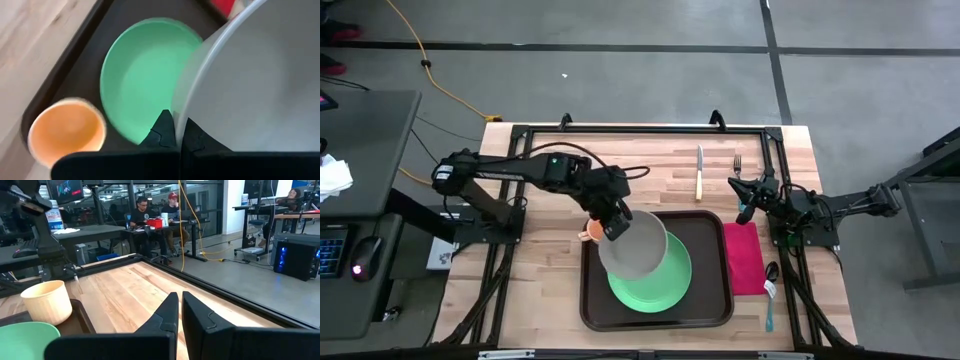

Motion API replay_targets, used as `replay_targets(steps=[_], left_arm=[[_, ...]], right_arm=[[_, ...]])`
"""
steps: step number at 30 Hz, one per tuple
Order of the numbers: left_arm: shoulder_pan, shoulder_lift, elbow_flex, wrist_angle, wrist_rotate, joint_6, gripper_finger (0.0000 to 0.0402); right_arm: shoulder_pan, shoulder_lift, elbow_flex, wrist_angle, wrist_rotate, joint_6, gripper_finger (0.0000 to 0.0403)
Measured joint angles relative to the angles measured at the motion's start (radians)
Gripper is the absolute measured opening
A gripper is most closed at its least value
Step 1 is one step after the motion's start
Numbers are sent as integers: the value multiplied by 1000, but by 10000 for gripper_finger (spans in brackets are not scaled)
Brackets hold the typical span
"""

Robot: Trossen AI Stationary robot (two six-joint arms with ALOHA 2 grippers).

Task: Set up tray
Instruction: Put the white bowl on the green plate on the brown serving tray

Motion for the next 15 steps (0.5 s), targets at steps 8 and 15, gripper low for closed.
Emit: replay_targets(steps=[8,15], left_arm=[[0,11,-1,-13,7,13,16],[0,17,-1,-20,-8,15,16]], right_arm=[[0,0,0,0,0,0,0],[0,0,0,0,0,0,0]])
